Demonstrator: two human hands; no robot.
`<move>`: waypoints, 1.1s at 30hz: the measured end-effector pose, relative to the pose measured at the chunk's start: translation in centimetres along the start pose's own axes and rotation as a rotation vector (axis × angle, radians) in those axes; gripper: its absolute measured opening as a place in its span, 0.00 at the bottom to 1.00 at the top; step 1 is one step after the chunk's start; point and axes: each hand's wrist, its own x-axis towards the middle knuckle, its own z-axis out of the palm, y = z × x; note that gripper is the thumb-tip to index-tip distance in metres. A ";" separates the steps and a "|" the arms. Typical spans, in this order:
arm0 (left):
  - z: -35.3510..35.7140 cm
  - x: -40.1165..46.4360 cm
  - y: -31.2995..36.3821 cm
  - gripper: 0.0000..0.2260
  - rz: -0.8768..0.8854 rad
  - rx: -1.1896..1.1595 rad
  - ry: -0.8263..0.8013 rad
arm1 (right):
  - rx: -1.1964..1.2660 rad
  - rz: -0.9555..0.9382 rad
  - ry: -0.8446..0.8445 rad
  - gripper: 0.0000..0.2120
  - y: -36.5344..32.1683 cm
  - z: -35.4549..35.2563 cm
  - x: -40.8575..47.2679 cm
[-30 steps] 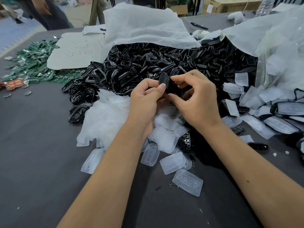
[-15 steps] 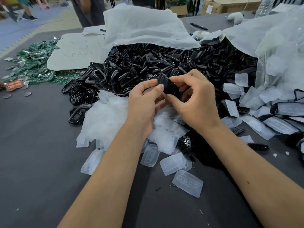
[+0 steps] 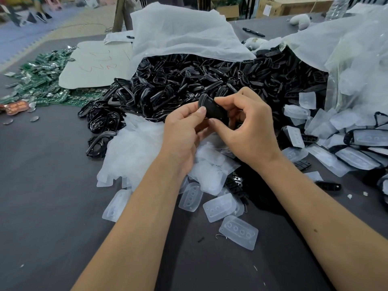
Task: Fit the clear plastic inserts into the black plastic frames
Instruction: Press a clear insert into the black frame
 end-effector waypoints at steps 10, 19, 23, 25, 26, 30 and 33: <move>0.4 -0.2 0.6 0.06 -0.050 -0.083 0.082 | -0.038 -0.060 0.006 0.22 -0.3 -0.1 -0.1; 0.3 -0.3 0.6 0.09 -0.032 -0.118 0.068 | -0.043 -0.029 0.010 0.17 -0.1 0.0 -0.2; 0.6 -0.2 0.2 0.08 0.013 -0.053 0.125 | -0.195 -0.086 0.033 0.17 -0.1 0.1 -0.1; 0.7 -0.2 0.0 0.08 0.025 -0.015 0.155 | -0.320 -0.153 0.028 0.18 -0.4 0.3 -0.2; 0.8 -0.1 -0.1 0.08 0.025 -0.011 0.163 | -0.359 -0.186 0.019 0.18 -0.5 0.4 -0.3; 0.6 0.1 -0.2 0.02 0.010 -0.058 0.165 | -0.408 -0.248 0.032 0.10 -0.7 0.5 -0.4; 0.6 0.0 -0.2 0.04 0.004 -0.072 0.118 | -0.406 -0.222 0.076 0.05 -0.6 0.3 -0.4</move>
